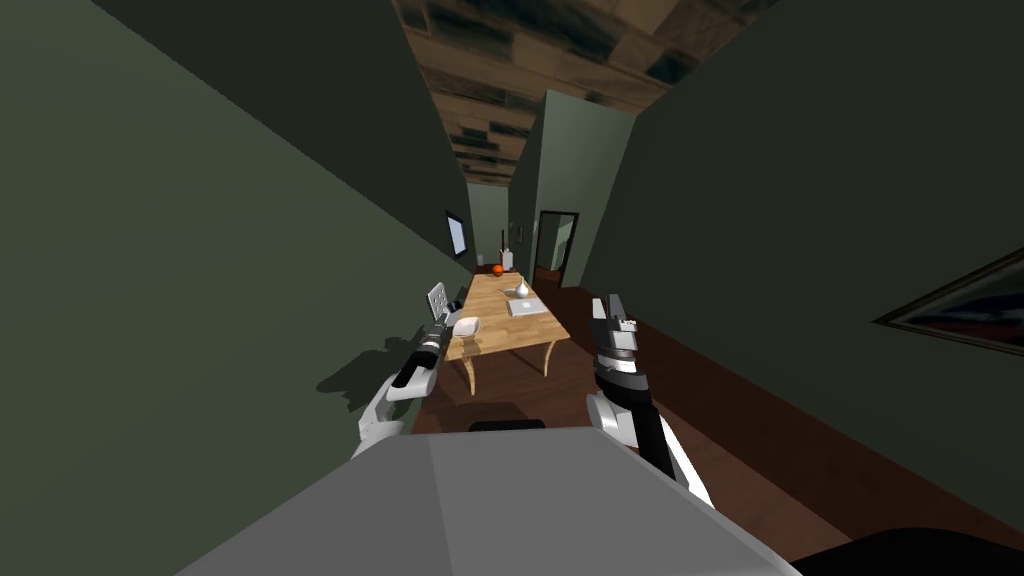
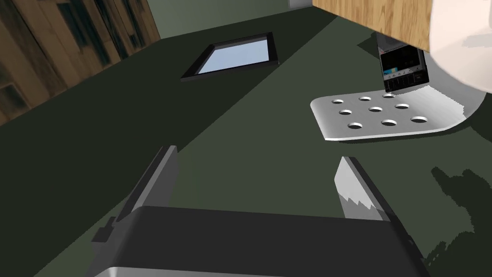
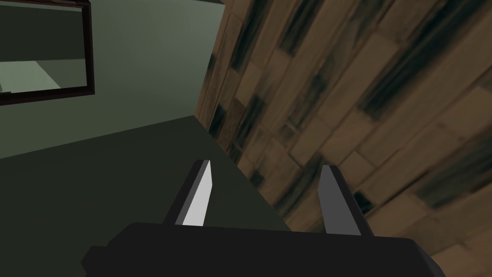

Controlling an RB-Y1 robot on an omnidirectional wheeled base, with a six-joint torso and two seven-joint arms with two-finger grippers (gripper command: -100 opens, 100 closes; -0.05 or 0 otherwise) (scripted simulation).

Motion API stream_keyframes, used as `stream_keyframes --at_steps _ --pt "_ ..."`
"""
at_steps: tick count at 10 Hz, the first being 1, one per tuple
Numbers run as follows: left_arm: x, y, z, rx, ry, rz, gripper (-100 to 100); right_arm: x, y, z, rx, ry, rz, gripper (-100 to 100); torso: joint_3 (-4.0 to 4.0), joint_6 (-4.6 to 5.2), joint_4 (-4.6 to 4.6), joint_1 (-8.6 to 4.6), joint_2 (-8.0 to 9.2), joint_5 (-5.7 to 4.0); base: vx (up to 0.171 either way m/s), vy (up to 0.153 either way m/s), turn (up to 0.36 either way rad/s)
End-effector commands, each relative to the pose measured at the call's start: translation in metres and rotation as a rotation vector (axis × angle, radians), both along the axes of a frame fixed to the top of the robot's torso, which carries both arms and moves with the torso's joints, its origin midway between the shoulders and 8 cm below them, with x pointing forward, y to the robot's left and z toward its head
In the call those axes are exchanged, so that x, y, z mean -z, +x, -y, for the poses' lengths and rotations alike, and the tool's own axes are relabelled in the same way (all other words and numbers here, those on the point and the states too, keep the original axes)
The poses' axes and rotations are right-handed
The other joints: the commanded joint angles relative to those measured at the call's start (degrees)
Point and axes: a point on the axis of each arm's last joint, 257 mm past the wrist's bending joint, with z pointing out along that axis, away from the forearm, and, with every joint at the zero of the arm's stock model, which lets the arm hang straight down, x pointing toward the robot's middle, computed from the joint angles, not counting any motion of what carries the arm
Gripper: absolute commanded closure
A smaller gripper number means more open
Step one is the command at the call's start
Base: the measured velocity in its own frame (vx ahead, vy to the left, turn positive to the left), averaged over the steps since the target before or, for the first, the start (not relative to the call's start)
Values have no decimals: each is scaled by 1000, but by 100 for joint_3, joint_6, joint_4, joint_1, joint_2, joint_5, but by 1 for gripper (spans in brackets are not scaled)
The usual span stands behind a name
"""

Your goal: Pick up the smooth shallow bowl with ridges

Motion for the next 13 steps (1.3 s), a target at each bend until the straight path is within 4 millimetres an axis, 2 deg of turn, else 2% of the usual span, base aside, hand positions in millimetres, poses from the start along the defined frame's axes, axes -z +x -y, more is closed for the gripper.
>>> stream_keyframes --at_steps 1,4,5,7,9,13 --pt "20 4 -10 -17 -21 -56 -100 0 0 0 0 0 0 0 0 0 0 0 0 0 46 -48 -7" --pt "66 9 -28 -62 -81 -182 -100 0 0 0 0 0 0 0 -12 1 -4 -3 -21 0 84 -69 -18" --pt "68 8 -29 -63 -82 -189 -100 0 0 0 0 0 0 0 -16 -1 -6 -3 -27 0 75 -42 2" --pt "98 7 -40 -95 -125 -272 -100 0 0 0 0 0 0 0 -10 0 -4 11 -17 2 80 -22 -24" --pt "115 4 -45 -113 -148 -319 -100 0 0 0 0 0 0 0 -16 -1 -6 12 -27 3 88 -29 -18" --pt "172 -11 -64 -182 -231 -479 -100 0 0 0 0 0 0 0 -16 -1 -6 13 -28 3 96 -24 -29"
